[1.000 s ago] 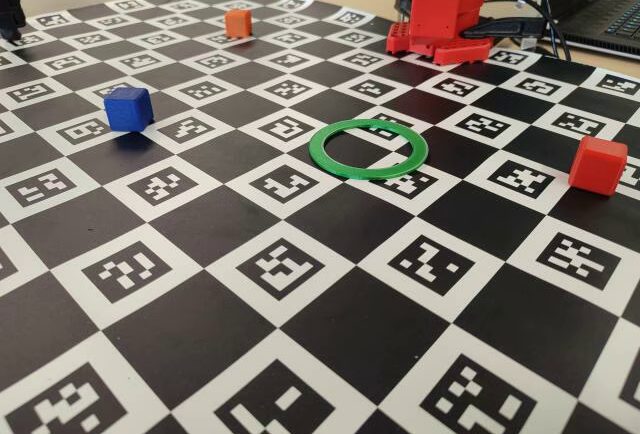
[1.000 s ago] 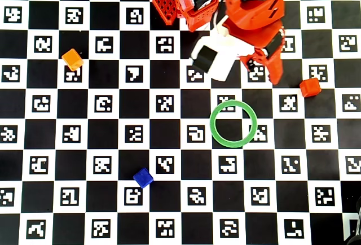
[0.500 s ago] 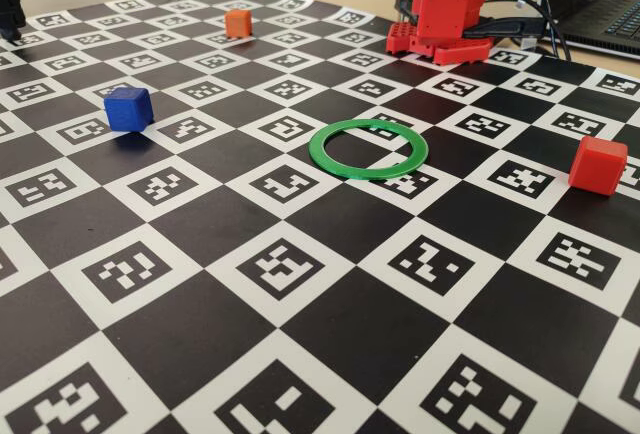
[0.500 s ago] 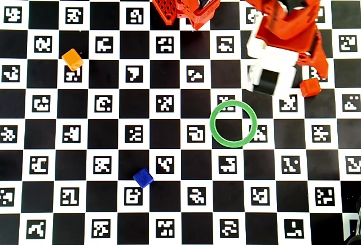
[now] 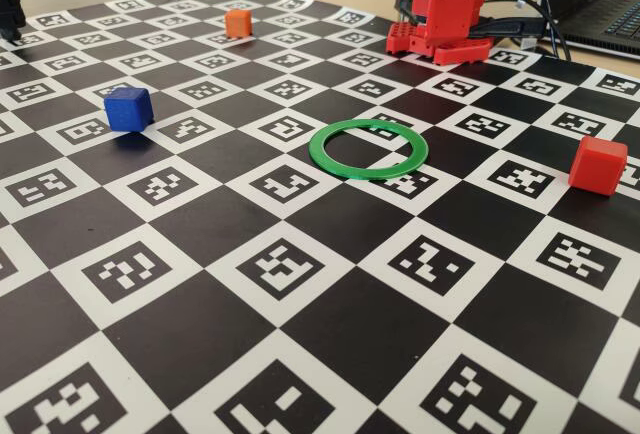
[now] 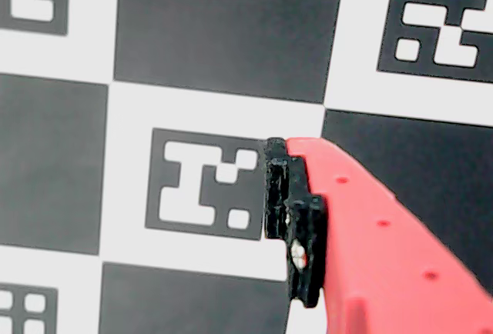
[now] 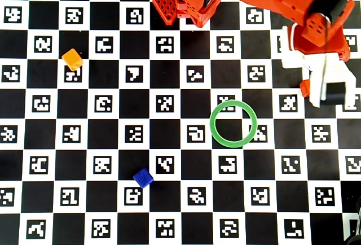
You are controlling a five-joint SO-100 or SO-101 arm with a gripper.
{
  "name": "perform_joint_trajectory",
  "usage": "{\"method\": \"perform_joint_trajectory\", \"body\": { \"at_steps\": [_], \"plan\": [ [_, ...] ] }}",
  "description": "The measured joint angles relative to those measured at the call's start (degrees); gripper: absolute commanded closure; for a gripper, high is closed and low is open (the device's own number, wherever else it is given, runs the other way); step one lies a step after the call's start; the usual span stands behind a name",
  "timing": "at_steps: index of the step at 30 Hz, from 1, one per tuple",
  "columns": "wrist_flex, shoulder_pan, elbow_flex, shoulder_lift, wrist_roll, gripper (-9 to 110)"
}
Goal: Grab the red cube then put it in the green circle then put the blue cube on top and finally the orange cube on top
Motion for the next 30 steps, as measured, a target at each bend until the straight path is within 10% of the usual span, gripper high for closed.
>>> {"method": "perform_joint_trajectory", "body": {
  "at_steps": [30],
  "plan": [
    [-21.97,-0.62,13.18,-11.34,-1.05,62]
  ]
}}
